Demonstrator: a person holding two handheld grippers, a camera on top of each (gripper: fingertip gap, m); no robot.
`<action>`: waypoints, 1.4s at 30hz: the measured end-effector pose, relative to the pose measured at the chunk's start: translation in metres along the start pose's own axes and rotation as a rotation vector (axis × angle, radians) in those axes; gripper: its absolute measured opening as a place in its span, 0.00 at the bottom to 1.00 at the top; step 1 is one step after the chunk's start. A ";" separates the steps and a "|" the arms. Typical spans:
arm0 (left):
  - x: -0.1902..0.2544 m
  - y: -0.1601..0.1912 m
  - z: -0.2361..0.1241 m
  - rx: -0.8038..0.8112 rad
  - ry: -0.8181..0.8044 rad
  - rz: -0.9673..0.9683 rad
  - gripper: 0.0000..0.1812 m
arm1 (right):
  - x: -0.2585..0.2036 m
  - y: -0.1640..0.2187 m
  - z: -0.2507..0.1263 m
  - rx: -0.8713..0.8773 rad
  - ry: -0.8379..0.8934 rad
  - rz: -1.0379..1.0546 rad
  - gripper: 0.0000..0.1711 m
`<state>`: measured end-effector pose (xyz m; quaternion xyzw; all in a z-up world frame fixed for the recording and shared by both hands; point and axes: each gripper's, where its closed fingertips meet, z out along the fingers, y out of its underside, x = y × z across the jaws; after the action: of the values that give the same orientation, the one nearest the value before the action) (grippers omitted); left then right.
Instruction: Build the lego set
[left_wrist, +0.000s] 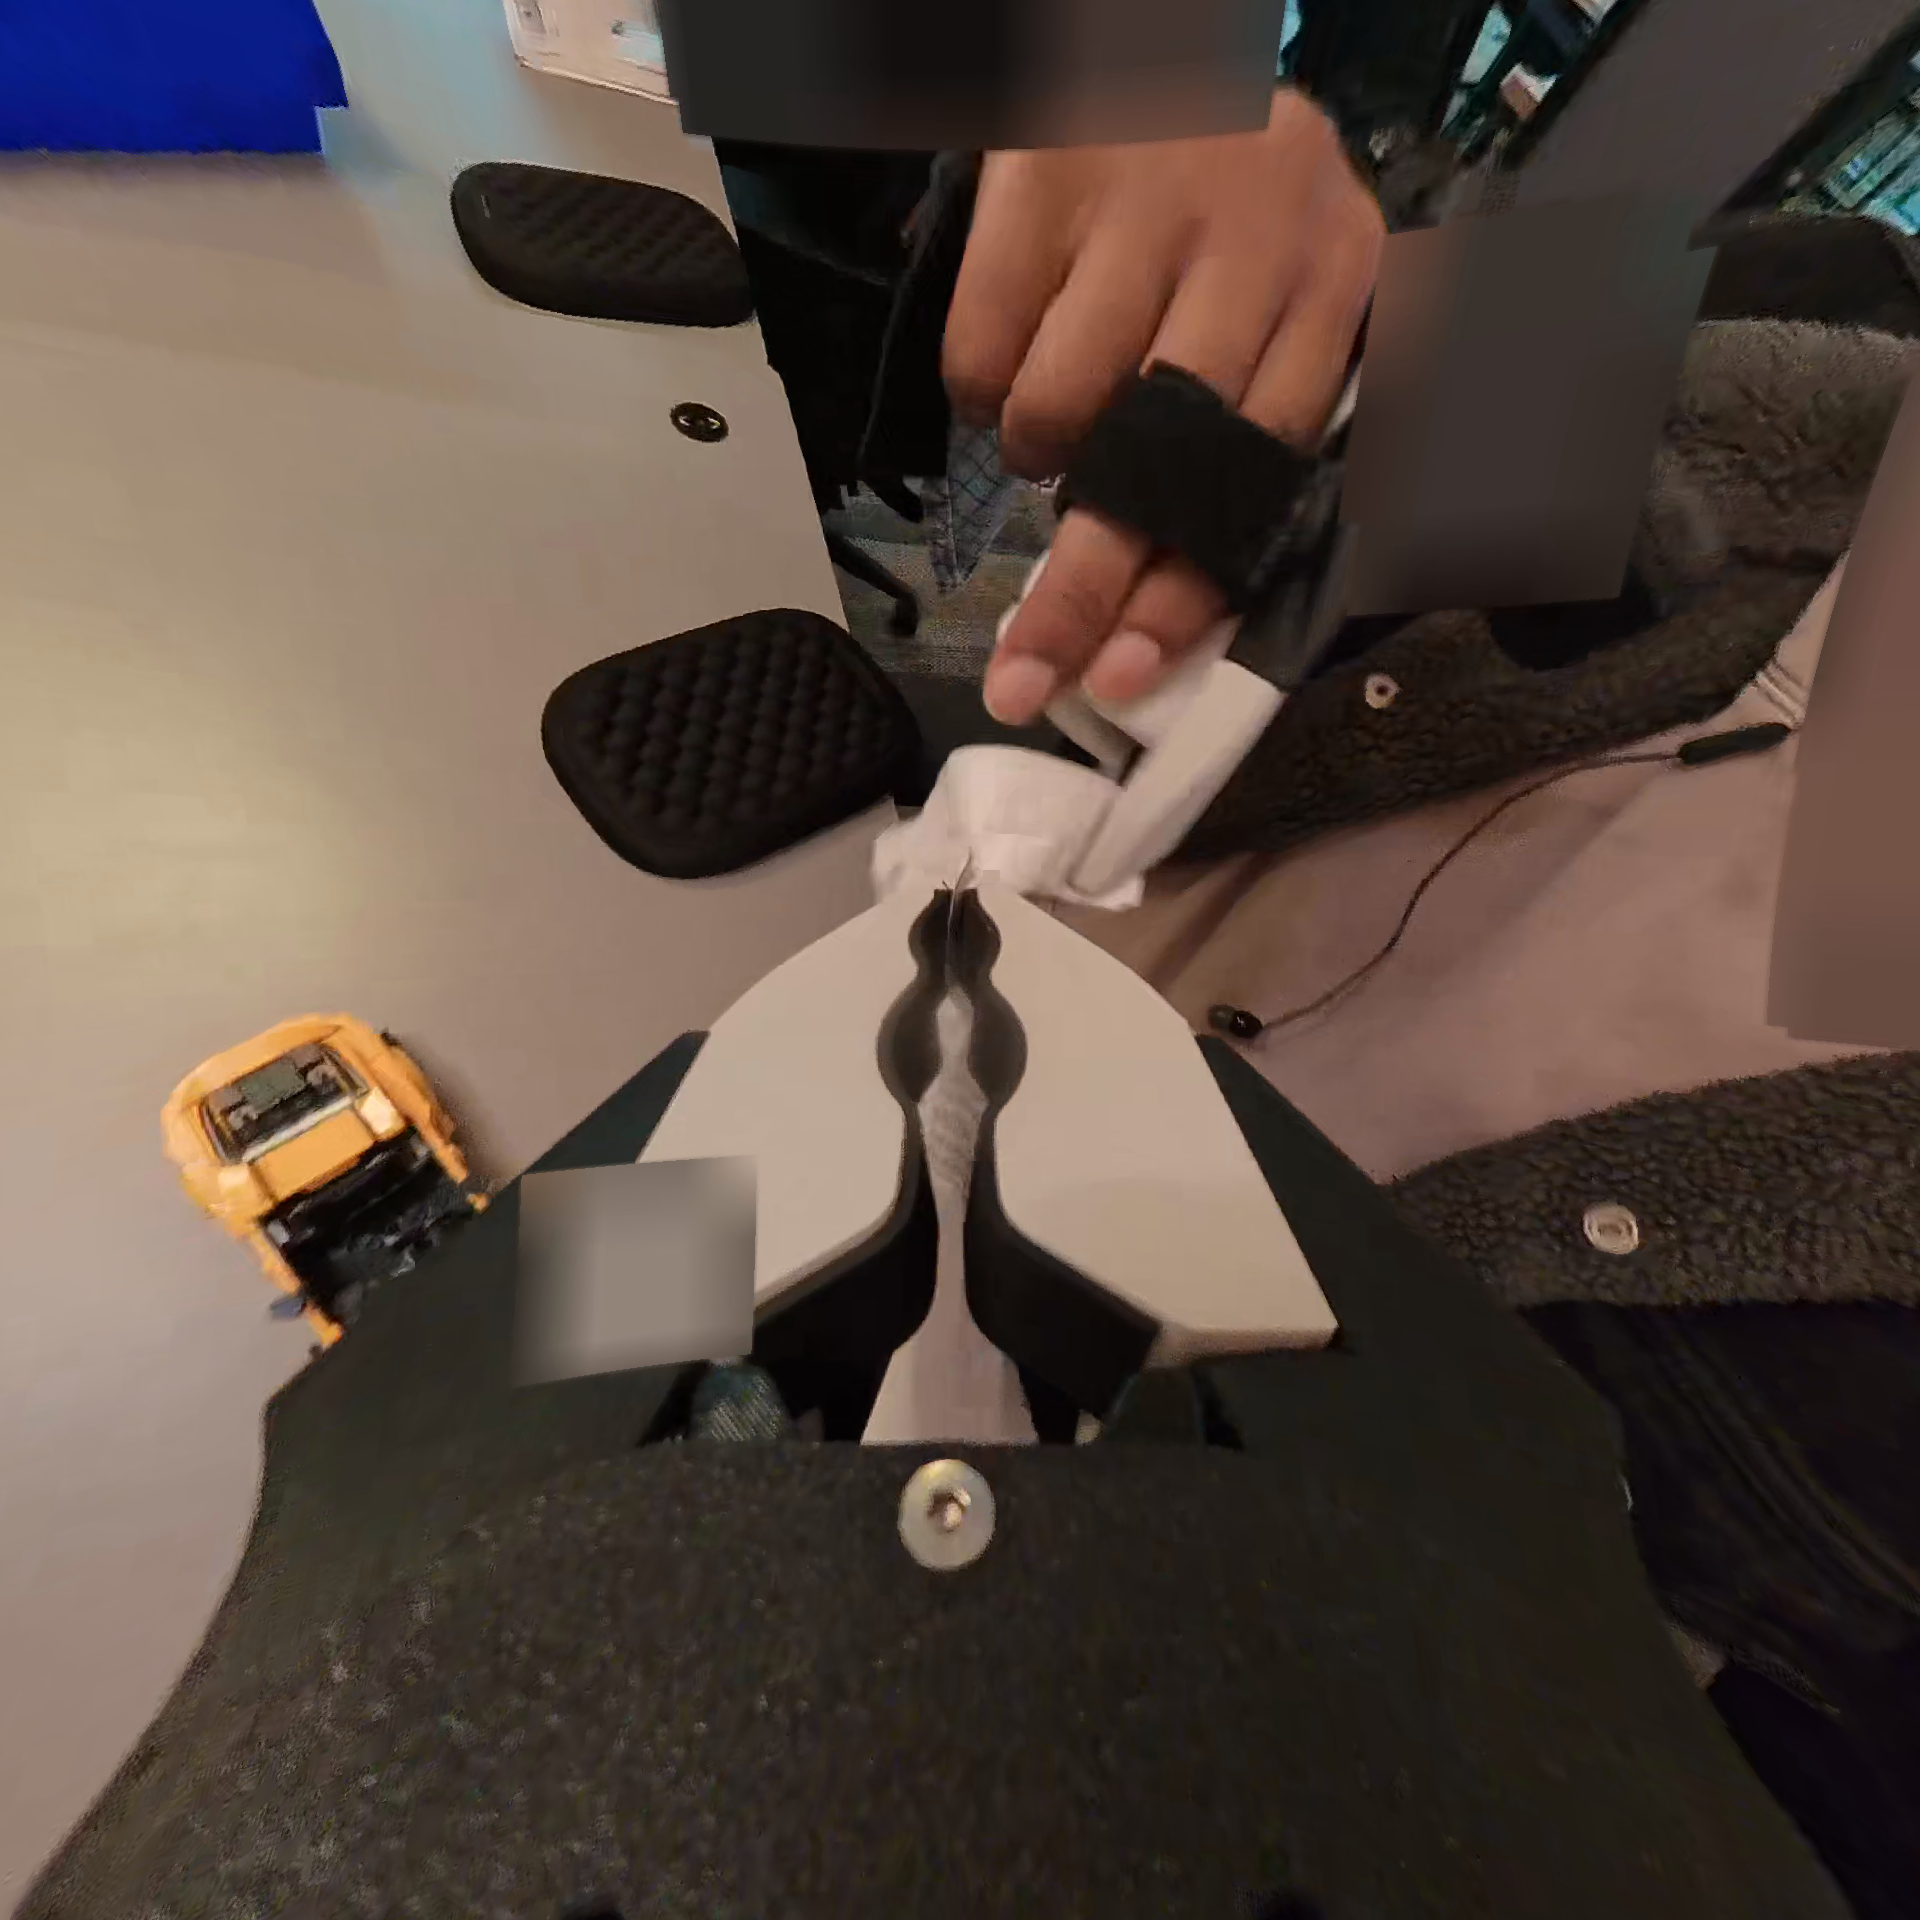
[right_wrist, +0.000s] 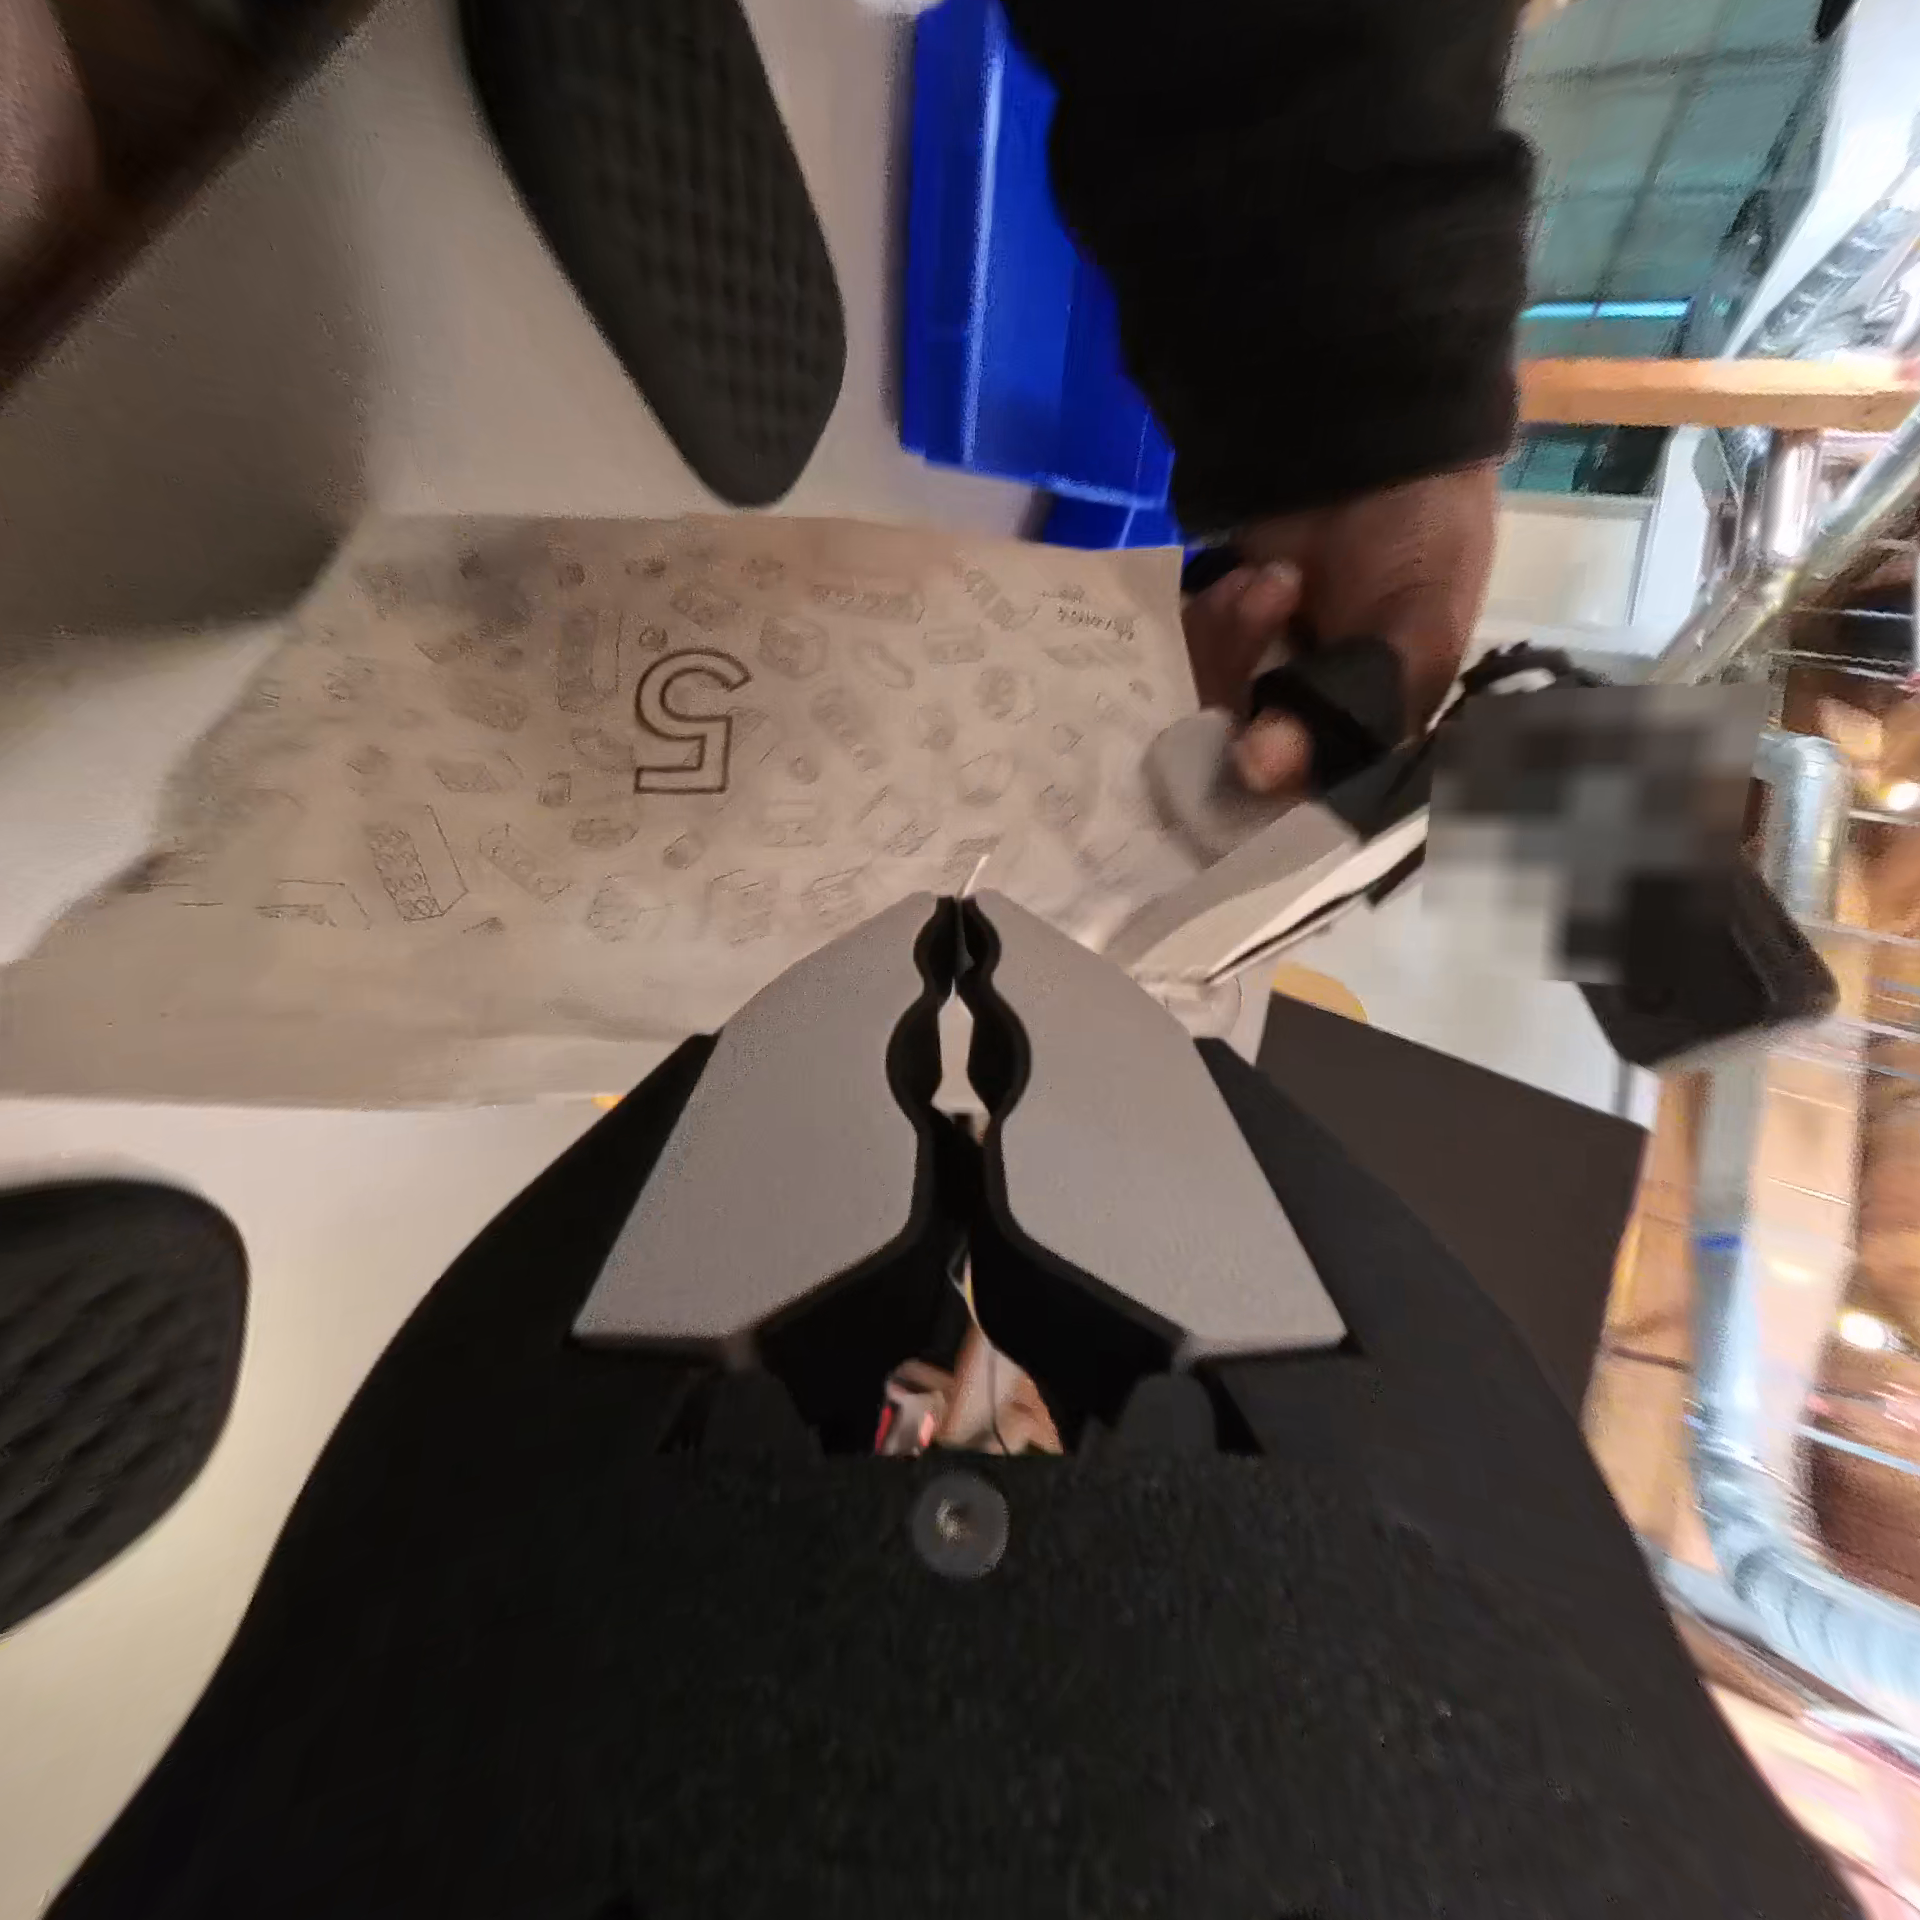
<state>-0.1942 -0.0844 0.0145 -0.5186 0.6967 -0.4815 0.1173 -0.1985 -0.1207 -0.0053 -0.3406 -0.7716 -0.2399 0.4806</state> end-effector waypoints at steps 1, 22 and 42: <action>0.002 0.011 -0.001 -0.042 -0.006 0.032 0.01 | -0.006 0.007 0.002 -0.036 0.010 -0.034 0.00; -0.038 0.058 -0.025 -0.001 -0.095 -0.109 0.01 | -0.042 0.025 -0.029 0.148 -0.156 0.564 0.00; -0.069 0.156 -0.067 0.196 -0.135 -0.363 0.00 | -0.077 0.059 -0.085 0.163 -0.167 0.906 0.00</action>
<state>-0.3044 0.0099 -0.0984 -0.6530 0.5322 -0.5242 0.1248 -0.0817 -0.1640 -0.0366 -0.6225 -0.5977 0.0838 0.4982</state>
